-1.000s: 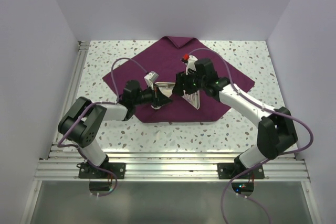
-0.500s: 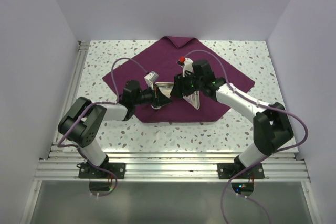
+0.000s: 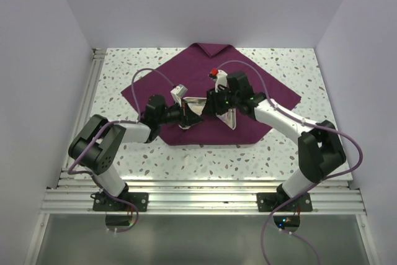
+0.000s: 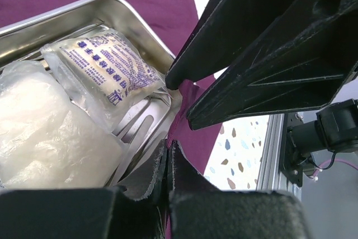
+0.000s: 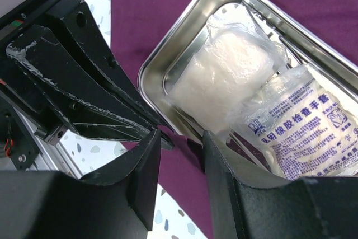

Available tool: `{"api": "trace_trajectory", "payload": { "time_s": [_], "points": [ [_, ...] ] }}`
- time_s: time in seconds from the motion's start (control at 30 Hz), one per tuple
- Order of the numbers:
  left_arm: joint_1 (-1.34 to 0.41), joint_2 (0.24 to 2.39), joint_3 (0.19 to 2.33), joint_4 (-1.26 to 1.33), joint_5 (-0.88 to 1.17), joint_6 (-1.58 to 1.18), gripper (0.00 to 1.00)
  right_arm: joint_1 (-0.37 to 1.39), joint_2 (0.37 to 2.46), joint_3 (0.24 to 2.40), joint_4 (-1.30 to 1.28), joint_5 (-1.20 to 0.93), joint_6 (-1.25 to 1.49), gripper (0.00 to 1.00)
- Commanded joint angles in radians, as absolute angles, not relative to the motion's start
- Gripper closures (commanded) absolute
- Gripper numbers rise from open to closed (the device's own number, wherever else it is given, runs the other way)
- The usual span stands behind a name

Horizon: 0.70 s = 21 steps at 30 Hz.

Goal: Prepare the surgical pack

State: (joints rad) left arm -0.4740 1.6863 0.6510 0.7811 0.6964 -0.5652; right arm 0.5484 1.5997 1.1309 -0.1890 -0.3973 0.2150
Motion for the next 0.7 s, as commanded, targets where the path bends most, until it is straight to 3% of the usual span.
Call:
{"api": "trace_trajectory", "payload": {
  "time_s": [0.0,0.13,0.23,0.27,0.33,0.53,0.67],
  "points": [
    [-0.480,1.658,0.666,0.827,0.707,-0.558,1.00,0.545,1.617,1.129,-0.149,-0.436,0.201,0.60],
    [-0.480,1.654,0.666,0.822,0.707,-0.558,1.00,0.545,1.634,1.132,-0.150,-0.446,0.204,0.64],
    [-0.480,1.652,0.664,0.818,0.703,-0.557,1.00,0.545,1.635,1.135,-0.149,-0.437,0.210,0.81],
    [-0.479,1.652,0.667,0.816,0.698,-0.557,1.00,0.546,1.632,1.135,-0.149,-0.430,0.212,0.93],
    [-0.480,1.654,0.667,0.804,0.687,-0.555,0.98,0.543,1.632,1.140,-0.149,-0.422,0.221,1.00],
    [-0.480,1.565,0.629,0.735,0.524,-0.519,0.58,0.529,1.666,1.203,-0.175,-0.374,0.265,1.00],
    [-0.479,1.479,0.603,0.663,0.370,-0.482,0.48,0.519,1.709,1.265,-0.208,-0.350,0.281,1.00]
  ]
}}
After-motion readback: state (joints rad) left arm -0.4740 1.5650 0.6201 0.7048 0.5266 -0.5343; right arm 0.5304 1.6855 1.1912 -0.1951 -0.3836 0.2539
